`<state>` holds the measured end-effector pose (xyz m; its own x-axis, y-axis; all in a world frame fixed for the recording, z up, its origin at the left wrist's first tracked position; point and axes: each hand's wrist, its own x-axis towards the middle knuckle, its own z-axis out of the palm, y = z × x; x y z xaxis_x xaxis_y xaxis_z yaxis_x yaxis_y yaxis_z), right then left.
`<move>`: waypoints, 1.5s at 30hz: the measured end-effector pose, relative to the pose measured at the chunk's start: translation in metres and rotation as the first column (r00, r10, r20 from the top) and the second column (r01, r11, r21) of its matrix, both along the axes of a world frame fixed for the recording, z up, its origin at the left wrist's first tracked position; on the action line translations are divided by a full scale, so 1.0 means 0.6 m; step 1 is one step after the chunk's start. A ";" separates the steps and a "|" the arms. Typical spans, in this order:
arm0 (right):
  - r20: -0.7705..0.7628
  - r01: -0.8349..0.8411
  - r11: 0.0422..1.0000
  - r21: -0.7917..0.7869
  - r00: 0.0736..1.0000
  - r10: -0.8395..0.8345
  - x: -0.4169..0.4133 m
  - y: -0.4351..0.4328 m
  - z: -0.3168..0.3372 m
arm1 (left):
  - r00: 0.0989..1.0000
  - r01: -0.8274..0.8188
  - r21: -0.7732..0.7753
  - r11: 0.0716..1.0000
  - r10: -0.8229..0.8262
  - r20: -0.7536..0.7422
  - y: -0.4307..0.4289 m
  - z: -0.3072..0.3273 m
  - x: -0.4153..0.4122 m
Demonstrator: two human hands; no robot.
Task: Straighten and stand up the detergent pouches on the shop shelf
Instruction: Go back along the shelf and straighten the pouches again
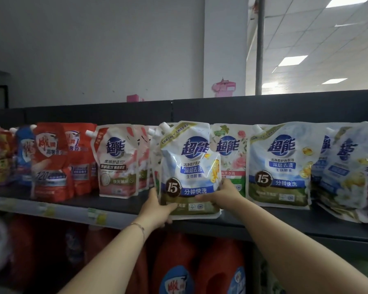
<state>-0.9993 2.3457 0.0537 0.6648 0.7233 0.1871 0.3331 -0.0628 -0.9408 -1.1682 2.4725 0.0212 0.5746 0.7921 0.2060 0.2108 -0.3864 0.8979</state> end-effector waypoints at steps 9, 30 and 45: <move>0.008 0.067 0.997 0.045 0.998 -0.067 0.023 -0.044 -0.004 | 0.999 0.007 0.009 1.000 -0.008 0.046 0.006 -0.004 0.031; 0.014 0.311 0.946 0.093 0.949 -0.314 0.171 -0.278 -0.004 | 0.995 0.098 0.153 0.983 -0.095 -0.030 -0.162 -0.008 0.275; -0.132 0.354 0.921 0.161 0.933 -0.335 0.254 -0.271 0.083 | 0.958 0.262 0.220 0.940 -0.281 0.056 -0.182 -0.017 0.297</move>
<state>-0.8467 2.1831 0.1033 0.8888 0.4065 0.2117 0.2249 0.0158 -0.9743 -0.9898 2.3631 0.0108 0.7350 0.5427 0.4066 -0.0015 -0.5982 0.8013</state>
